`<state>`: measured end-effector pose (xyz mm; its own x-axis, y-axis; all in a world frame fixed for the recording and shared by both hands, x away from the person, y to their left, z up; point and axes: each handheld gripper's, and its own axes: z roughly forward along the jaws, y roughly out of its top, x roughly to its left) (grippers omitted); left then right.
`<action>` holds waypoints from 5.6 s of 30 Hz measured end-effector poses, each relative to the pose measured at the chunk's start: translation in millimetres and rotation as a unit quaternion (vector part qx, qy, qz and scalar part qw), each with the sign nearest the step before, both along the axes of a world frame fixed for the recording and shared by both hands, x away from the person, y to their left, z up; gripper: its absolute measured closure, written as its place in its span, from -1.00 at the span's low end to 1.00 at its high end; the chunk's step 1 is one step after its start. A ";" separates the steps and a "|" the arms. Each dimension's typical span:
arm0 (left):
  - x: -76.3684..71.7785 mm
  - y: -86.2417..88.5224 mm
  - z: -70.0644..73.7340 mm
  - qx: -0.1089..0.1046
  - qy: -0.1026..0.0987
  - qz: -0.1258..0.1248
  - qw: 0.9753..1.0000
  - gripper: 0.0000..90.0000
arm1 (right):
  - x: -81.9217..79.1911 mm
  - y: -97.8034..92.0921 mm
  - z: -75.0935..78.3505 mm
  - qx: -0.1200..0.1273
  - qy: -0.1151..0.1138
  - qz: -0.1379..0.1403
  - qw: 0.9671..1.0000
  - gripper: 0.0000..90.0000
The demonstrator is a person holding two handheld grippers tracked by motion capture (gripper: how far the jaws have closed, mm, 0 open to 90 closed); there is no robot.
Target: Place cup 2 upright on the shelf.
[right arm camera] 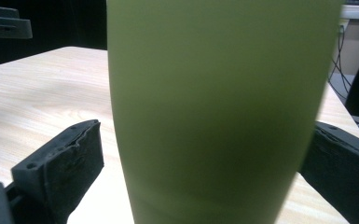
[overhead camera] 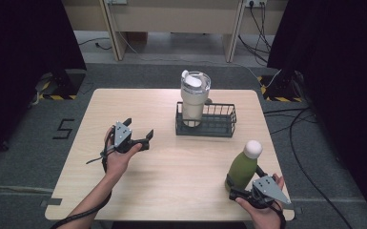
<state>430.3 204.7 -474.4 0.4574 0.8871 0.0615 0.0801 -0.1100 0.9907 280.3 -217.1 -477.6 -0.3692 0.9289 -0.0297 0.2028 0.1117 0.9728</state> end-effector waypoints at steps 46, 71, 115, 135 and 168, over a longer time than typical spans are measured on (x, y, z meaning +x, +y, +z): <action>-5.8 2.5 -3.1 0.004 0.005 0.007 1.000 -0.93 | 15.3 6.2 2.0 -0.017 -0.010 -0.007 1.000 -0.55; -4.6 4.4 -5.3 0.002 0.009 0.010 1.000 -0.93 | 15.4 4.3 6.9 -0.018 -0.014 -0.006 1.000 -0.54; -3.7 7.3 -6.1 -0.003 0.013 0.016 1.000 -0.93 | 53.8 -3.2 48.4 -0.023 -0.038 -0.035 0.998 -0.54; -3.4 8.6 -5.6 -0.003 0.013 0.018 1.000 -0.93 | 71.6 -4.9 60.9 -0.032 -0.044 -0.042 0.998 -0.54; -2.9 7.6 -7.3 -0.002 0.016 0.017 1.000 -0.93 | 100.8 -1.7 79.8 -0.032 -0.050 -0.055 0.997 -0.54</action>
